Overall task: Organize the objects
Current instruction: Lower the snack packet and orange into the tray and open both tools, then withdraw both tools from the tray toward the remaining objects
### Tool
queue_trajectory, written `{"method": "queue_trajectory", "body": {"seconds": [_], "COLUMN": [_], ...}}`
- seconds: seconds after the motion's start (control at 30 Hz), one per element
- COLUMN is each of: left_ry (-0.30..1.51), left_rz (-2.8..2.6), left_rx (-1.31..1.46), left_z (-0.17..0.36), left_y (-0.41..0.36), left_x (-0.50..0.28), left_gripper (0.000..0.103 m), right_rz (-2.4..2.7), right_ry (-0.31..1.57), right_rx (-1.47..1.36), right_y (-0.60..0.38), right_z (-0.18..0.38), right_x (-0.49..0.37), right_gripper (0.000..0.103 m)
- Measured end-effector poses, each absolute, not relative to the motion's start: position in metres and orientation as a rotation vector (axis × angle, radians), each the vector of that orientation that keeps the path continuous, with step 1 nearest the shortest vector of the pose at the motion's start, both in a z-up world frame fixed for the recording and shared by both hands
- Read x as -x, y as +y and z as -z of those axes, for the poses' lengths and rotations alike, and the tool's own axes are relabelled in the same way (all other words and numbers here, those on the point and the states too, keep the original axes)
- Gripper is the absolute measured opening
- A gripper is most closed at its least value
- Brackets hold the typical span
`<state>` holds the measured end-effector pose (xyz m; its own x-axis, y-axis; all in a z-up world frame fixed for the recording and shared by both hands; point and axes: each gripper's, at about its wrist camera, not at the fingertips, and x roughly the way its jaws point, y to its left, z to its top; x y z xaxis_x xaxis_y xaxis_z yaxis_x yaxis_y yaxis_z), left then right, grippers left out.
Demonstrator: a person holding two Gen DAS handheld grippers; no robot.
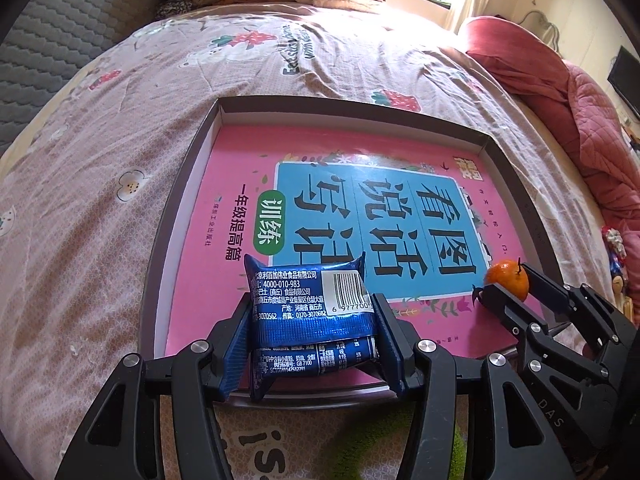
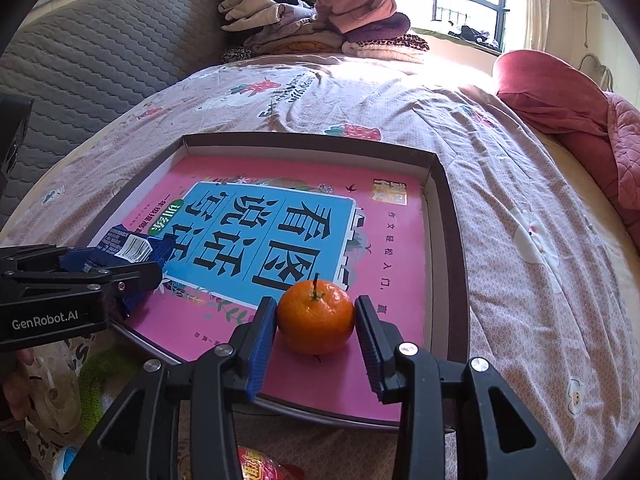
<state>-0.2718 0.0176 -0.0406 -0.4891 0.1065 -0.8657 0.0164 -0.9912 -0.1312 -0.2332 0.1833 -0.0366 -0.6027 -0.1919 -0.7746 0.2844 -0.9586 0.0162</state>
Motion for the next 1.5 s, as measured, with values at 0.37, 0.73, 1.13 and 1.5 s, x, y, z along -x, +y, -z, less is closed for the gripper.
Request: {"method": "queue_trajectory", "body": {"seconds": [0.37, 0.73, 1.13, 1.5], "left_ry": [-0.174, -0.177, -0.179, -0.245], "left_rz": [-2.671, -2.714, -2.778, -2.784], "left_rx": [1.561, 1.475, 1.351, 1.257], "left_z": [0.038, 0.010, -0.028, -0.048], "left_y": [0.016, 0.015, 0.011, 0.005], "left_x": [0.272, 0.256, 0.214, 0.152], "left_gripper": [0.061, 0.062, 0.067, 0.070], "right_rz": [2.621, 2.645, 2.681, 2.681], "right_ry": [0.157, 0.141, 0.150, 0.112], "right_rx": [-1.191, -1.112, -0.930, -0.757], "right_y": [0.185, 0.186, 0.183, 0.180], "right_z": [0.025, 0.000, -0.046, -0.085], "right_x": [0.229, 0.216, 0.177, 0.123], "right_gripper": [0.040, 0.041, 0.048, 0.051]}}
